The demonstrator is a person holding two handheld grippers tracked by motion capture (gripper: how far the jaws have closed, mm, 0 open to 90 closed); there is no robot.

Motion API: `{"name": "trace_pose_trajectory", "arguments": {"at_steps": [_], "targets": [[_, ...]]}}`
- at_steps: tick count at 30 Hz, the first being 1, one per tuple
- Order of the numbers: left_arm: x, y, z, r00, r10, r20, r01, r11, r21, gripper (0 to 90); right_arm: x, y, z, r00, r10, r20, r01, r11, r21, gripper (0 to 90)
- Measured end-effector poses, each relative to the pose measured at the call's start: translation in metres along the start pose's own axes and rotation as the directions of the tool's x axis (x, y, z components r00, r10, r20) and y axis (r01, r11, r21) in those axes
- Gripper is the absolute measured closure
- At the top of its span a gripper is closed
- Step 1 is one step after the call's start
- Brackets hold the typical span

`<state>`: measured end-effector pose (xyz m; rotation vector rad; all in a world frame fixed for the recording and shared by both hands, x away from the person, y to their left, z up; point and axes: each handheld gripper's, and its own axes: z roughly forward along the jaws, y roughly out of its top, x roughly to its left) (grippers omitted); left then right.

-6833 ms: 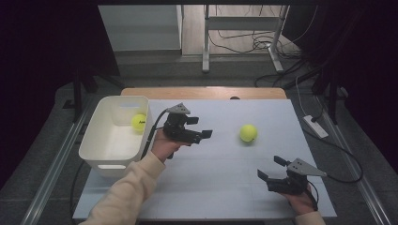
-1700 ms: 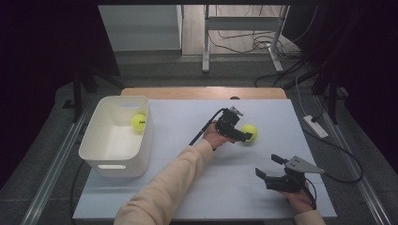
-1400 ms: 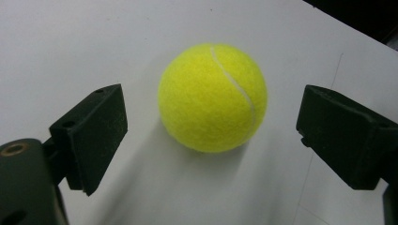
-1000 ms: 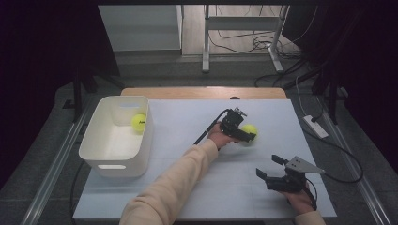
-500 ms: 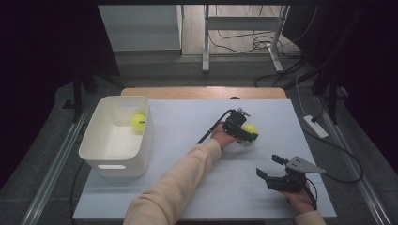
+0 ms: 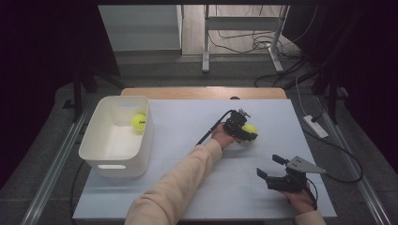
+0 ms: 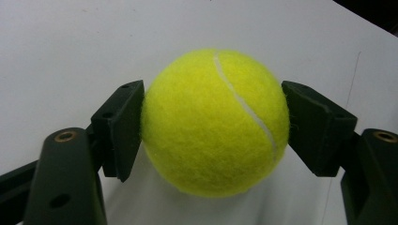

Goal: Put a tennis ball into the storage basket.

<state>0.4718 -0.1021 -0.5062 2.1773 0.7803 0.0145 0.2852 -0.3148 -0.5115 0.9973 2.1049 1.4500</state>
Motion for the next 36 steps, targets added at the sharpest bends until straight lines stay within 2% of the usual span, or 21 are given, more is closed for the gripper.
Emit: {"name": "trace_pose_trajectory", "arguments": {"at_steps": [13,20,28,36], "targets": [[-0.002,0.004,-0.02,0.9996,-0.001,0.028,0.002,0.9992,-0.04,27.1,0.0,0.0,0.0,1.0,0.0,0.007,0.0,1.0,-0.006,11.6],[-0.007,0.004,-0.035,0.9995,0.006,0.032,-0.004,0.9975,-0.07,27.1,0.0,0.001,0.0,1.0,-0.008,0.006,0.008,1.0,-0.005,11.7],[-0.008,0.001,-0.051,0.9997,0.013,0.022,-0.012,0.9966,-0.081,27.1,0.001,0.001,0.001,0.9999,-0.011,0.01,0.011,1.0,-0.004,11.7],[-0.007,-0.004,-0.063,0.9997,0.004,0.024,-0.001,0.9953,-0.097,27.1,0.001,0.001,0.001,0.9997,-0.018,0.017,0.018,1.0,-0.008,11.8]]}}
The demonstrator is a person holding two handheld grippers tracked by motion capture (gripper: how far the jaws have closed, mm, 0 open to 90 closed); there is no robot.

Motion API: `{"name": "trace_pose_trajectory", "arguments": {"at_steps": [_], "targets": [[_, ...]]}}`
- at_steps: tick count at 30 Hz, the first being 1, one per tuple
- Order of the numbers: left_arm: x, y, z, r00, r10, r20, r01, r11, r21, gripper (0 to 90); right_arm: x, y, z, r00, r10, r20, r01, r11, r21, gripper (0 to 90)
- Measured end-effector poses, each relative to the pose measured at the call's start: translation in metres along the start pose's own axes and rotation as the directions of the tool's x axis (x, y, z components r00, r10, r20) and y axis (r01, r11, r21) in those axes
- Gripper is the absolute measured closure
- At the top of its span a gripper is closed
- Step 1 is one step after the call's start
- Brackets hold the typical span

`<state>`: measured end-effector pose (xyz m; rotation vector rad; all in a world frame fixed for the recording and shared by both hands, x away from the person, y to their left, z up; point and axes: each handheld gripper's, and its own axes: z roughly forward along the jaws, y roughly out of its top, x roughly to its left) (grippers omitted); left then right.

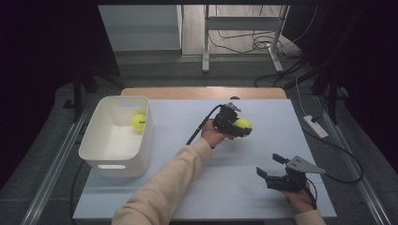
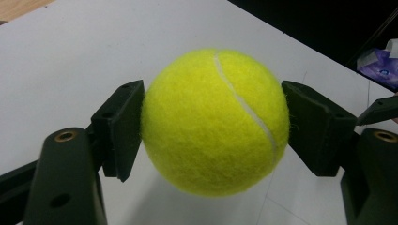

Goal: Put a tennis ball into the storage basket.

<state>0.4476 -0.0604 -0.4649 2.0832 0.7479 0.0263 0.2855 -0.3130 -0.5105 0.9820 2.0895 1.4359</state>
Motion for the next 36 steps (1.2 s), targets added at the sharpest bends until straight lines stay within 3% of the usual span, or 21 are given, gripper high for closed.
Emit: {"name": "trace_pose_trajectory", "arguments": {"at_steps": [36], "targets": [[-0.01,0.001,-0.042,0.9996,0.017,-0.024,-0.018,0.9987,-0.049,27.1,0.001,0.001,0.001,1.0,-0.004,0.006,0.004,1.0,0.002,11.8]]}}
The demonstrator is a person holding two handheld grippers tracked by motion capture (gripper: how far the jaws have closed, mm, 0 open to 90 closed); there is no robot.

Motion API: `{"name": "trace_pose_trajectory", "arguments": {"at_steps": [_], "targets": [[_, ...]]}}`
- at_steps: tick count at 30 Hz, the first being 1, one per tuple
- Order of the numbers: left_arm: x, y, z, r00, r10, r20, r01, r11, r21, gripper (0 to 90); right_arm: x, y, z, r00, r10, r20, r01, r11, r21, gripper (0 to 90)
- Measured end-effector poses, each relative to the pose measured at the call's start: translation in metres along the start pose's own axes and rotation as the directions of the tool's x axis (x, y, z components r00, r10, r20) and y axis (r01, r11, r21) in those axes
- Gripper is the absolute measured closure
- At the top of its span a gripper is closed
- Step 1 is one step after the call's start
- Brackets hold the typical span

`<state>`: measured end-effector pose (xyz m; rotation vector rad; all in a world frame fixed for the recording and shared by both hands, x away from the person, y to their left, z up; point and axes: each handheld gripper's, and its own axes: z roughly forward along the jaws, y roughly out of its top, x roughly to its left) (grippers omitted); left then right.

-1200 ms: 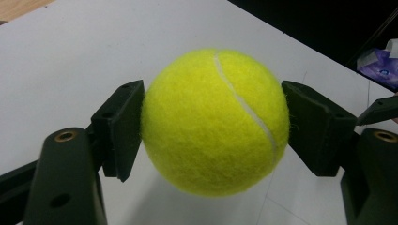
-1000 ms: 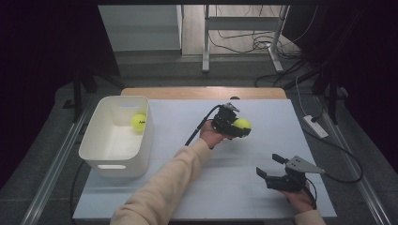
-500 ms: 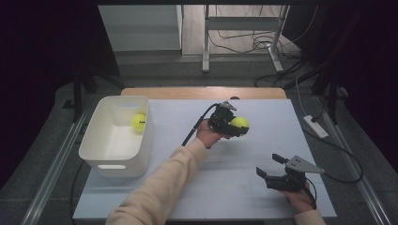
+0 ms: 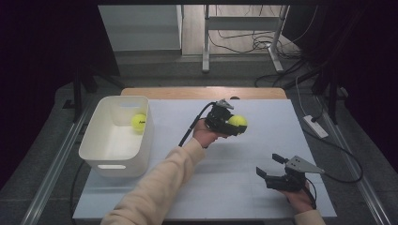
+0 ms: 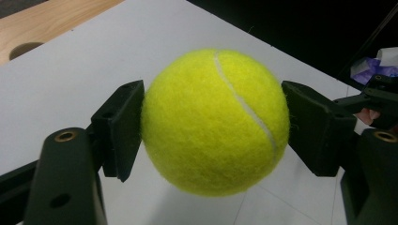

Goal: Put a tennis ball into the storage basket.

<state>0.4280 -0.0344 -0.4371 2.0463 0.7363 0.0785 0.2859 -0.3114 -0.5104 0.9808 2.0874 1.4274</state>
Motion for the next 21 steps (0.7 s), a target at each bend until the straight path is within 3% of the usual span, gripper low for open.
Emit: {"name": "trace_pose_trajectory", "arguments": {"at_steps": [13,21], "targets": [[0.001,0.001,-0.01,1.0,-0.002,-0.006,0.002,0.9999,-0.016,27.1,0.0,0.0,0.0,1.0,0.0,-0.001,0.0,1.0,0.0,11.9],[0.006,0.002,-0.025,0.9999,-0.009,-0.015,0.008,0.9993,-0.037,27.1,0.0,0.0,-0.001,1.0,-0.004,-0.001,0.004,1.0,0.003,11.8]]}}
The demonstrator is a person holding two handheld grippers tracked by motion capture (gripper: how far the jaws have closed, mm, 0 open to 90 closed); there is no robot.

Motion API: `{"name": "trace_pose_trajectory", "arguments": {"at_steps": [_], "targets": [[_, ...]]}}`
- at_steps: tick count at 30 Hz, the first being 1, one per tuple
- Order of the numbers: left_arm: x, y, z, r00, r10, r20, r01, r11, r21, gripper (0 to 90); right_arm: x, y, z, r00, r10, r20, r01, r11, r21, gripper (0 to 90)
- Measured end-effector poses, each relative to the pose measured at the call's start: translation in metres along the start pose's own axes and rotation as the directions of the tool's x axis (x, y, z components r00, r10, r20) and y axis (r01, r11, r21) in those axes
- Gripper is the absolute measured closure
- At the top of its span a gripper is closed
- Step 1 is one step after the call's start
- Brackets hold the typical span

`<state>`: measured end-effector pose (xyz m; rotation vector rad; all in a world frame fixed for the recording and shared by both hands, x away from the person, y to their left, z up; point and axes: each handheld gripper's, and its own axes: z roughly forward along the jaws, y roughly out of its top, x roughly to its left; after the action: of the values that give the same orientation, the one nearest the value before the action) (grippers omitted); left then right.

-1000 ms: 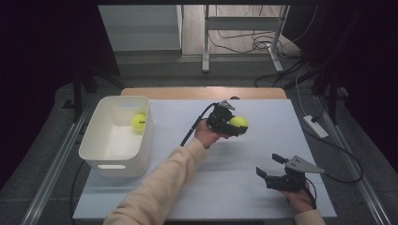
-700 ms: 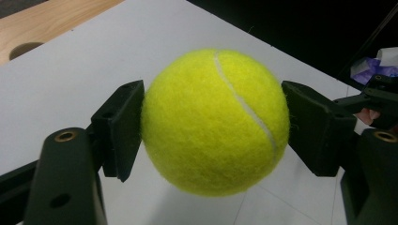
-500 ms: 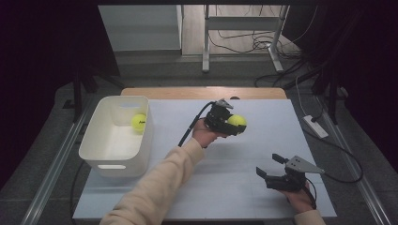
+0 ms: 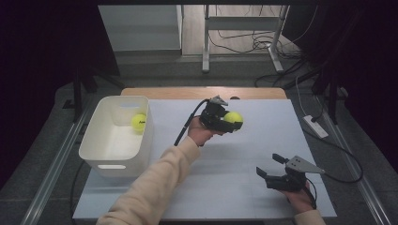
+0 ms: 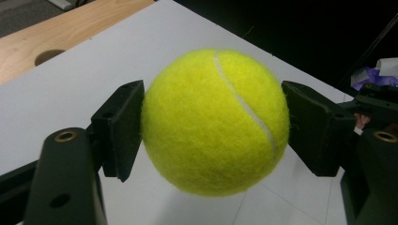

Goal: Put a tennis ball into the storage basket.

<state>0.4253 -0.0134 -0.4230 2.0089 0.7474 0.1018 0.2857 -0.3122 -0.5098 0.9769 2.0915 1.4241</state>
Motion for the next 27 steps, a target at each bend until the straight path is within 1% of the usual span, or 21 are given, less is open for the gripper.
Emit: {"name": "trace_pose_trajectory", "arguments": {"at_steps": [2,3,5,10,17,27], "targets": [[0.0,0.0,-0.001,1.0,-0.004,-0.001,0.004,1.0,-0.005,27.1,0.0,0.0,0.0,1.0,0.002,0.003,-0.002,1.0,0.0,11.8],[0.002,0.0,-0.006,1.0,-0.006,0.0,0.006,0.9999,-0.013,27.1,0.0,0.0,0.0,1.0,0.001,0.0,-0.001,1.0,0.002,11.8],[0.002,0.0,-0.007,0.9999,-0.011,-0.001,0.011,0.9998,-0.017,27.1,0.0,0.0,0.0,1.0,0.001,0.0,-0.001,1.0,0.002,11.8],[0.002,-0.002,-0.014,1.0,-0.008,-0.004,0.008,0.9995,-0.029,27.1,0.0,0.0,0.0,1.0,0.0,0.004,0.0,1.0,-0.005,11.9],[0.003,-0.004,-0.018,0.9999,-0.012,-0.007,0.012,0.9994,-0.033,27.1,0.001,0.0,0.0,1.0,-0.002,0.003,0.002,1.0,-0.001,11.8],[0.003,-0.003,-0.027,0.9998,-0.011,-0.018,0.01,0.9987,-0.05,27.1,0.001,0.0,0.0,1.0,-0.002,0.004,0.002,1.0,-0.002,11.8]]}}
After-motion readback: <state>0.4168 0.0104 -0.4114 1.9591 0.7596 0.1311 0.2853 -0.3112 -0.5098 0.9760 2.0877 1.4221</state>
